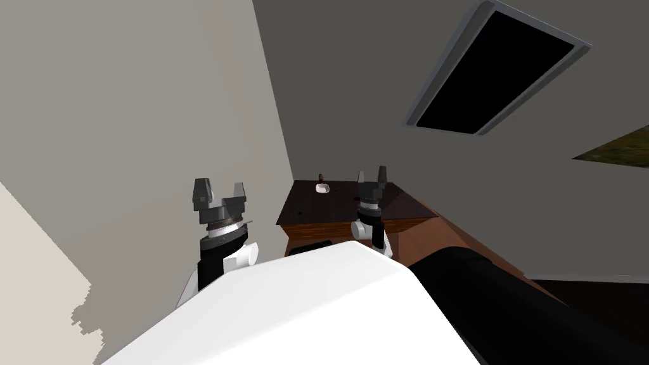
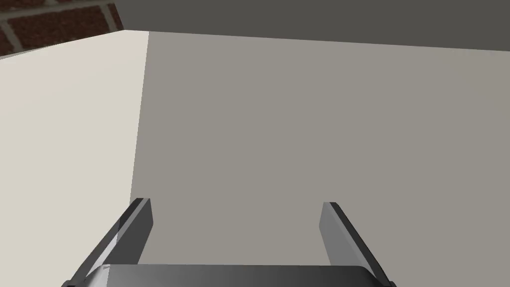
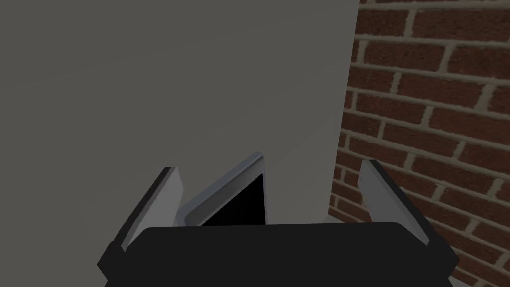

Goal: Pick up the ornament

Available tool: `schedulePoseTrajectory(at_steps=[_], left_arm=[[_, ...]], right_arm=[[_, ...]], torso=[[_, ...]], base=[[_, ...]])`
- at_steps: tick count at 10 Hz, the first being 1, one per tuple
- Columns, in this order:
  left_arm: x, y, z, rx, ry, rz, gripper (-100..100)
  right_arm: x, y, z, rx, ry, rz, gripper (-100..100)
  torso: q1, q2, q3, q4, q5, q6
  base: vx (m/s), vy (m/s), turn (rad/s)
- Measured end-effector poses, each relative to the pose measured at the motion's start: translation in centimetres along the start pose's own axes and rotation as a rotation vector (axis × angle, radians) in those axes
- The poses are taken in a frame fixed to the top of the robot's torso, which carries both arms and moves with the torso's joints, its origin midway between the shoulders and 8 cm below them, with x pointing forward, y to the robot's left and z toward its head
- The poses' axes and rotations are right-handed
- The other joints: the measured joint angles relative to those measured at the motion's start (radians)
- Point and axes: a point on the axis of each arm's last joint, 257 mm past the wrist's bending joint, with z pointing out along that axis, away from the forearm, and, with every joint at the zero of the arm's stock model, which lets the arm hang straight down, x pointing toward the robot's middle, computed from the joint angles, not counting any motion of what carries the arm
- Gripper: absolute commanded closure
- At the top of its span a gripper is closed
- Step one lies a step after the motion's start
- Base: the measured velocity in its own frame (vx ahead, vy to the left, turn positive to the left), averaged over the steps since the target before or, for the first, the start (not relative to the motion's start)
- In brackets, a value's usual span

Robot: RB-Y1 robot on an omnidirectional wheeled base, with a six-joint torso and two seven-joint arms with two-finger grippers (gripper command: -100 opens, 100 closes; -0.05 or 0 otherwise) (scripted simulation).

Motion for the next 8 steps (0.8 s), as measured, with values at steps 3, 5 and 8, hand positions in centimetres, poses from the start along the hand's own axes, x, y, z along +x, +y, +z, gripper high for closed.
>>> schedulePoseTrajectory(at_steps=[3, 5, 8], left_arm=[[0.6, 1.1, -0.3, -0.035, 0.073, 0.024, -100], [0.7, 2.6, -1.1, -0.080, 0.120, 0.042, -100], [0.4, 5.4, -2.7, -0.175, 0.170, 0.064, -100]], right_arm=[[0.0, 0.0, 0.0, 0.000, 0.000, 0.000, 0], [0.0, 0.0, 0.0, 0.000, 0.000, 0.000, 0], [0.0, 0.0, 0.0, 0.000, 0.000, 0.000, 0]], torso=[[0.001, 0.002, 0.001, 0.000, 0.000, 0.000], [0.001, 0.003, 0.002, 0.001, 0.000, 0.000], [0.001, 0.005, 0.003, 0.001, 0.000, 0.000]], base=[[-0.032, 0.007, -0.137], [-0.049, 0.014, -0.206], [-0.065, 0.010, -0.261]])
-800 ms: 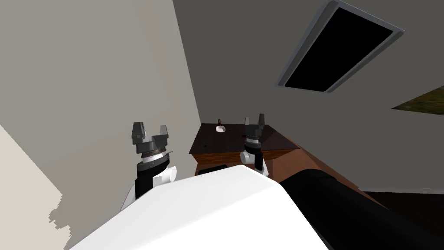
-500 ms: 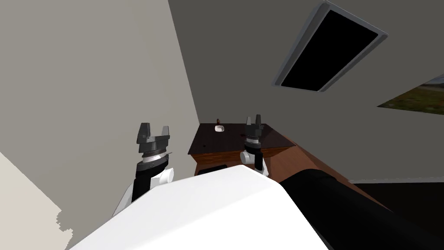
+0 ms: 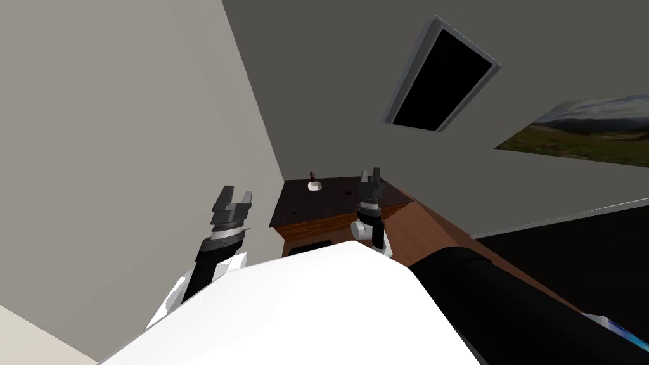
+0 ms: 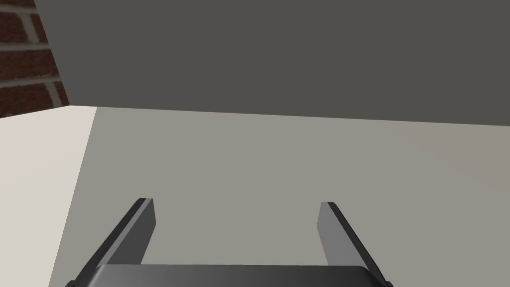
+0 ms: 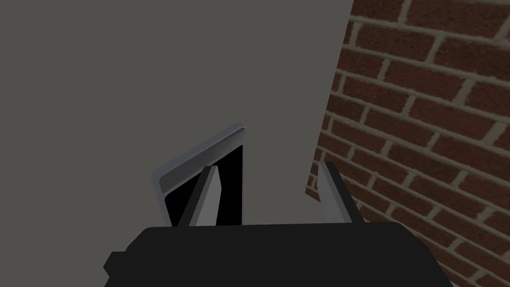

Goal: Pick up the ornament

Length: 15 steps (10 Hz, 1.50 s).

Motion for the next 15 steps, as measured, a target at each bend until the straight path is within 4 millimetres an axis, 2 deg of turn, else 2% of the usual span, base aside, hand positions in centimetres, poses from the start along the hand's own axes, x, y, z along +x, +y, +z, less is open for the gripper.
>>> schedulePoseTrajectory(at_steps=[3, 5, 8, 10, 11, 15], left_arm=[[-0.5, 4.0, -1.1, -0.125, 0.031, 0.007, -100], [-1.0, 6.0, -2.3, -0.180, 0.038, 0.010, -100], [-2.5, 11.3, -4.8, -0.334, 0.045, 0.004, -100], [-3.3, 14.5, -8.1, -0.459, 0.043, -0.006, -100], [-3.5, 15.2, -8.6, -0.489, 0.041, -0.010, -100], [-5.7, 20.2, -13.0, -0.679, 0.025, -0.030, -100]], right_arm=[[0.0, 0.0, 0.0, 0.000, 0.000, 0.000, 0], [0.0, 0.0, 0.0, 0.000, 0.000, 0.000, 0], [0.0, 0.0, 0.0, 0.000, 0.000, 0.000, 0], [0.0, 0.0, 0.0, 0.000, 0.000, 0.000, 0], [0.0, 0.0, 0.0, 0.000, 0.000, 0.000, 0], [0.0, 0.0, 0.0, 0.000, 0.000, 0.000, 0]], torso=[[0.000, 0.001, 0.000, 0.000, 0.000, 0.000], [0.000, -0.002, -0.001, 0.000, 0.000, 0.000], [0.000, -0.001, 0.000, 0.000, 0.000, 0.000], [-0.001, -0.001, -0.001, 0.000, 0.000, 0.000], [0.000, -0.003, -0.001, 0.000, 0.000, -0.001], [0.001, -0.004, -0.002, -0.001, 0.000, -0.001]], base=[[-0.067, 0.004, -0.247], [-0.042, -0.010, -0.307], [-0.062, -0.008, -0.374], [-0.034, -0.016, -0.291], [-0.016, -0.019, -0.217], [-0.007, -0.014, -0.323]])
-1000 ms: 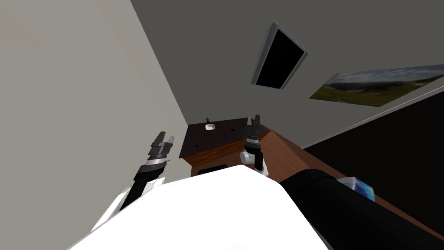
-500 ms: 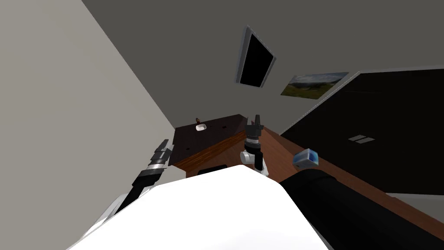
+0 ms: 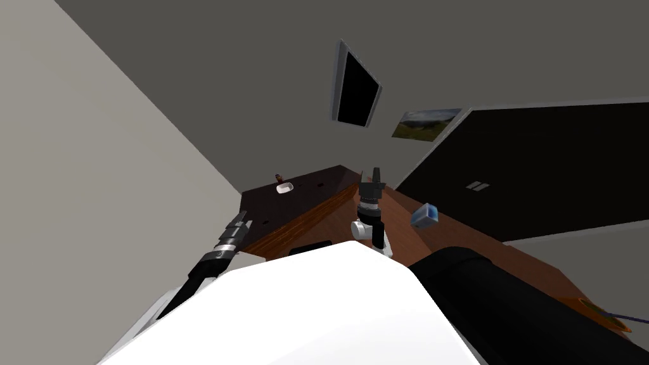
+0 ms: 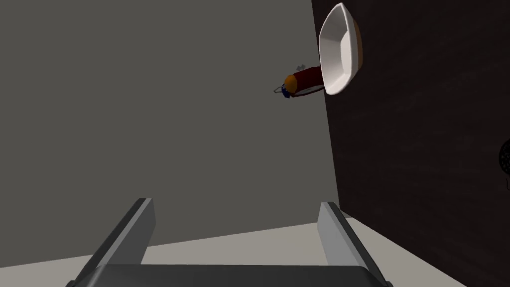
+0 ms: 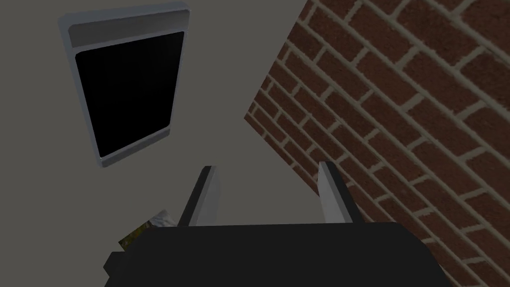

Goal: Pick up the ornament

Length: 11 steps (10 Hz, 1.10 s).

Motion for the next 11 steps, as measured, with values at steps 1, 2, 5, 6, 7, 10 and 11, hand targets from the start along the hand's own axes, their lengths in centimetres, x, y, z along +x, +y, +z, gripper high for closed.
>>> schedulePoseTrajectory(at_steps=[1, 2, 5, 6, 7, 10, 11], left_arm=[[-0.4, 1.9, -0.8, -0.064, -0.004, -0.012, -100], [-0.8, 3.3, -1.1, -0.103, -0.009, -0.017, -100], [-2.0, 7.3, -2.0, -0.218, -0.020, -0.037, -100], [-2.2, 8.7, -2.2, -0.258, -0.027, -0.044, -100], [-2.8, 10.6, -3.2, -0.316, -0.035, -0.050, -100], [-3.9, 14.2, -5.4, -0.432, -0.056, -0.069, -100], [-4.0, 14.7, -5.5, -0.444, -0.058, -0.071, -100]], right_arm=[[0.0, 0.0, 0.0, 0.000, 0.000, 0.000, 0], [0.0, 0.0, 0.0, 0.000, 0.000, 0.000, 0], [0.0, 0.0, 0.0, 0.000, 0.000, 0.000, 0], [0.0, 0.0, 0.0, 0.000, 0.000, 0.000, 0], [0.0, 0.0, 0.0, 0.000, 0.000, 0.000, 0], [0.0, 0.0, 0.0, 0.000, 0.000, 0.000, 0], [0.0, 0.0, 0.0, 0.000, 0.000, 0.000, 0]], torso=[[0.000, 0.000, 0.000, 0.000, 0.000, 0.000], [0.000, 0.000, 0.000, 0.000, 0.000, -0.001], [0.000, -0.001, -0.001, 0.000, 0.000, 0.000], [0.000, -0.002, -0.001, 0.000, 0.000, -0.001], [0.000, -0.002, -0.001, 0.000, 0.000, 0.000], [0.001, -0.002, -0.001, 0.000, 0.000, -0.001], [0.001, -0.001, -0.001, 0.000, 0.000, -0.002]], base=[[0.003, -0.004, -0.194], [0.002, 0.000, 0.021], [0.015, -0.009, -0.298], [0.023, -0.007, -0.294], [0.019, 0.004, -0.130], [0.020, 0.002, -0.131], [0.023, -0.001, -0.248]])
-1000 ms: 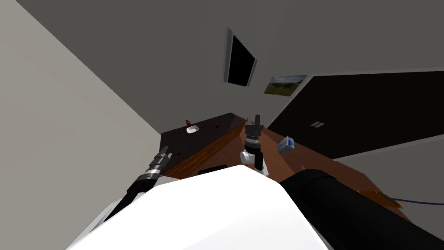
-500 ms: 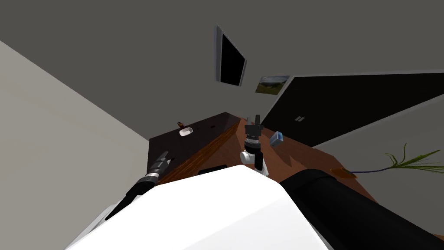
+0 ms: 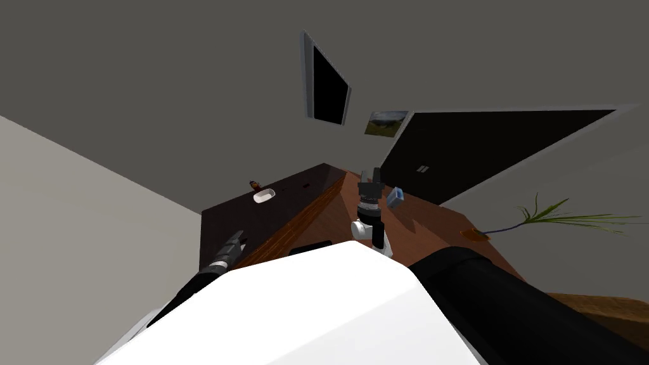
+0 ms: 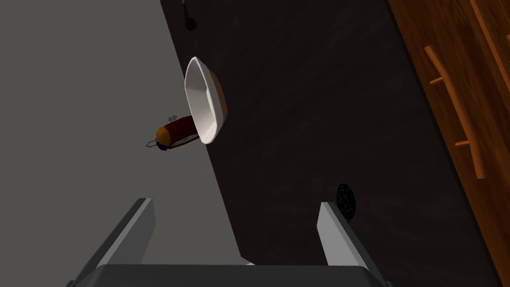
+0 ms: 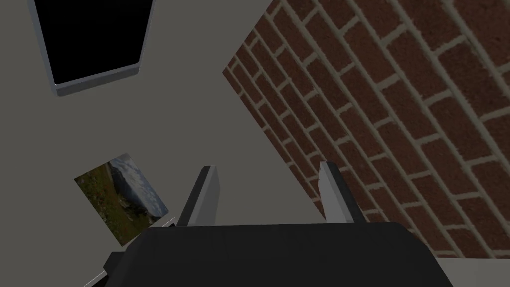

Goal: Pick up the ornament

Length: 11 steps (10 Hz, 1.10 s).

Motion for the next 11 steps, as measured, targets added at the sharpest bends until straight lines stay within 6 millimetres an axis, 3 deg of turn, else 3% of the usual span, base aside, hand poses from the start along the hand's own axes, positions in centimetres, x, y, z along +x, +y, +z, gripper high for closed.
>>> schedulePoseTrajectory(at_steps=[7, 9, 11], left_arm=[[-5.0, 10.6, -1.7, -0.319, -0.073, -0.052, -100], [-6.9, 14.7, -3.7, -0.435, -0.107, -0.072, -100], [-7.8, 16.3, -5.2, -0.510, -0.128, -0.088, -100]], right_arm=[[0.0, 0.0, 0.0, 0.000, 0.000, 0.000, 0], [0.0, 0.0, 0.0, 0.000, 0.000, 0.000, 0], [0.0, 0.0, 0.0, 0.000, 0.000, 0.000, 0]], torso=[[0.001, -0.001, -0.001, 0.000, 0.000, 0.000], [0.002, -0.003, -0.002, -0.001, 0.000, 0.001], [0.001, -0.002, -0.001, 0.000, 0.000, 0.000]], base=[[0.039, 0.011, -0.234], [0.053, 0.028, -0.259], [0.041, 0.018, -0.145]])
